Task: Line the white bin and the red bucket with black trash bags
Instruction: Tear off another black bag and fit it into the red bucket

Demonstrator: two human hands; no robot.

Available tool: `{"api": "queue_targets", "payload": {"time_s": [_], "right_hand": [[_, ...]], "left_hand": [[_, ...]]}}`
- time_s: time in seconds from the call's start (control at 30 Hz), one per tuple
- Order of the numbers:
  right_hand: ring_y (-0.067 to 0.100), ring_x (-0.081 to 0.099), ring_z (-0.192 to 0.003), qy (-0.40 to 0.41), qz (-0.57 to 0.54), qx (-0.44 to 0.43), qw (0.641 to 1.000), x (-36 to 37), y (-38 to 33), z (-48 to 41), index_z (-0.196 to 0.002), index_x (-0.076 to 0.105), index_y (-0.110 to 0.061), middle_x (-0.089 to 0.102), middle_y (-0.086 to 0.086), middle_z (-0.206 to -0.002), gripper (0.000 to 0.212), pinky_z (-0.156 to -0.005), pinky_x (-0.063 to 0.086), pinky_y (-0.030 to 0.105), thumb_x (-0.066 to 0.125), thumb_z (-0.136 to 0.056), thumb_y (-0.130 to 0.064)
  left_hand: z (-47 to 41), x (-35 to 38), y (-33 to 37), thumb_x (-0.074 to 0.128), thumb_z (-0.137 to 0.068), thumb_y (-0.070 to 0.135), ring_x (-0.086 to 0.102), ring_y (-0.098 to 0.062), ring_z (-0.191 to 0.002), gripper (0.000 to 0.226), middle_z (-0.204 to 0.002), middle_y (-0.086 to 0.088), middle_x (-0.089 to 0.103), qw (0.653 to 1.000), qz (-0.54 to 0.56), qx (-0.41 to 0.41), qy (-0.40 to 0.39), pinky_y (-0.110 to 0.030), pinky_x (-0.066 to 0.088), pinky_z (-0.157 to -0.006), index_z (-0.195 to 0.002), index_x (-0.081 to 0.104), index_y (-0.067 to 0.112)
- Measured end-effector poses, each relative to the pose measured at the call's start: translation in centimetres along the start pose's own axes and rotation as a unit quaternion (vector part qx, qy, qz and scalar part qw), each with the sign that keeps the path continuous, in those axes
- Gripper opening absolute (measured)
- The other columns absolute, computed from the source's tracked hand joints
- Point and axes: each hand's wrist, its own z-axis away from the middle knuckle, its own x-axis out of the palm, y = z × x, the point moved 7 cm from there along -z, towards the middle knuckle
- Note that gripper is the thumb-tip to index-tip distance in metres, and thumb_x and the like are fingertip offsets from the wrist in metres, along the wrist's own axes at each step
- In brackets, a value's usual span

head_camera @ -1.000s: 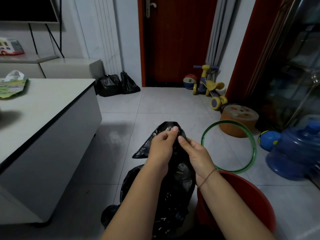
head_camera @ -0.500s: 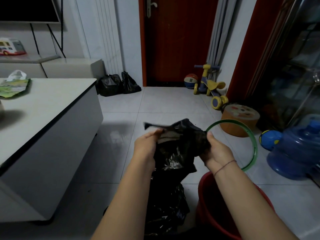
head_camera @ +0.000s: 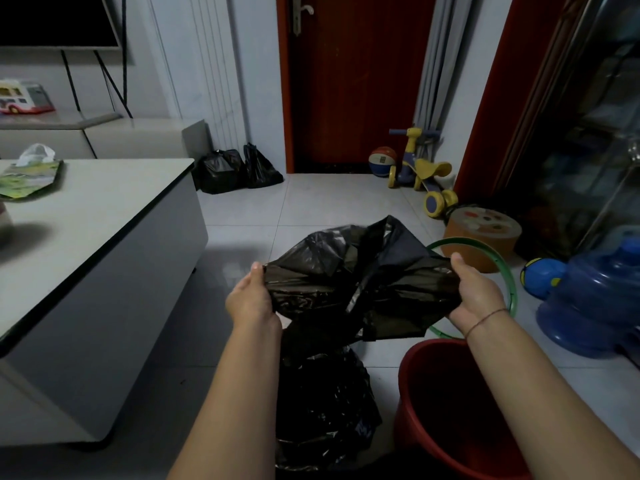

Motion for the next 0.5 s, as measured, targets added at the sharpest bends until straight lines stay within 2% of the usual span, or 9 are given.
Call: {"api": "queue_targets", "payload": {"time_s": [0.1,0.17,0.23,0.3,0.33,0.4,0.43,0.5], "right_hand": [[0.037,0.056,-0.117,0.018,0.012,-0.017,1.0,-1.2,-0.8,-0.5,-0.131,0.052,-0.005,0.057,0.021,-0.131,0.041,-0.1,0.045,0.05,0.05,-0.097,-0.028],[0.035,0.058,-0.114,0.014,0.026,-0.014,0.999,-1.3,-0.7,-0.4,-0.127,0.056,-0.005,0.06,0.02,-0.126,0.042,-0.097,0.047,0.048,0.053,-0.095,-0.032],[0.033,0.063,-0.103,-0.013,0.049,-0.006,0.999,-0.6,-0.2,-0.1,-0.114,0.062,-0.003,0.065,0.02,-0.115,0.04,-0.086,0.052,0.043,0.057,-0.092,-0.036],[0.032,0.065,-0.099,-0.047,0.05,-0.007,0.998,0.5,0.5,0.3,-0.105,0.065,-0.002,0.067,0.02,-0.109,0.036,-0.082,0.053,0.041,0.059,-0.091,-0.035],[0.032,0.065,-0.101,-0.064,0.042,-0.008,0.997,1.0,0.9,0.6,-0.102,0.065,-0.003,0.067,0.02,-0.109,0.032,-0.087,0.052,0.043,0.059,-0.091,-0.032],[0.032,0.064,-0.105,-0.095,0.027,-0.008,0.995,2.1,1.7,1.1,-0.101,0.068,-0.005,0.068,0.019,-0.11,0.026,-0.097,0.048,0.046,0.061,-0.089,-0.027],[0.032,0.064,-0.105,-0.105,0.026,-0.004,0.994,2.5,2.1,1.5,-0.104,0.068,-0.004,0.068,0.019,-0.111,0.028,-0.098,0.048,0.046,0.063,-0.088,-0.025],[0.034,0.065,-0.103,-0.122,0.034,0.007,0.992,3.3,3.3,2.2,-0.114,0.064,0.003,0.067,0.023,-0.11,0.037,-0.092,0.051,0.045,0.064,-0.086,-0.021]], "left_hand": [[-0.5,-0.4,0.2,0.055,-0.097,0.019,0.054,-0.014,-0.065,0.012,-0.08,-0.005,0.058,1.0,-0.006,0.008,0.012,-0.025,0.047,-0.06,-0.092,0.059,0.009],[-0.4,0.5,-0.7,0.047,-0.101,0.025,0.058,-0.02,-0.073,0.021,-0.086,-0.008,0.06,0.998,-0.017,-0.047,-0.026,-0.035,0.05,-0.067,-0.094,0.057,0.008],[0.5,2.3,-2.6,0.043,-0.099,0.044,0.063,-0.032,-0.09,0.047,-0.097,-0.018,0.065,0.979,-0.074,-0.138,-0.127,-0.046,0.051,-0.087,-0.106,0.061,0.002],[2.0,3.9,-4.8,0.046,-0.088,0.062,0.06,-0.037,-0.113,0.073,-0.118,-0.025,0.064,0.937,-0.162,-0.196,-0.24,-0.052,0.043,-0.103,-0.121,0.061,-0.001],[2.8,4.4,-5.5,0.053,-0.084,0.061,0.06,-0.037,-0.115,0.072,-0.12,-0.025,0.064,0.919,-0.194,-0.207,-0.274,-0.051,0.043,-0.103,-0.121,0.062,-0.001],[3.9,4.6,-6.3,0.071,-0.075,0.043,0.066,-0.034,-0.101,0.052,-0.103,-0.021,0.071,0.899,-0.242,-0.214,-0.297,-0.046,0.051,-0.092,-0.105,0.069,0.0],[4.0,4.5,-6.7,0.076,-0.073,0.033,0.068,-0.032,-0.091,0.041,-0.093,-0.019,0.072,0.892,-0.265,-0.219,-0.294,-0.043,0.055,-0.082,-0.096,0.07,0.0],[4.1,4.1,-7.7,0.077,-0.077,0.018,0.068,-0.031,-0.08,0.023,-0.088,-0.018,0.071,0.882,-0.296,-0.238,-0.279,-0.038,0.056,-0.067,-0.089,0.07,0.0]]}}
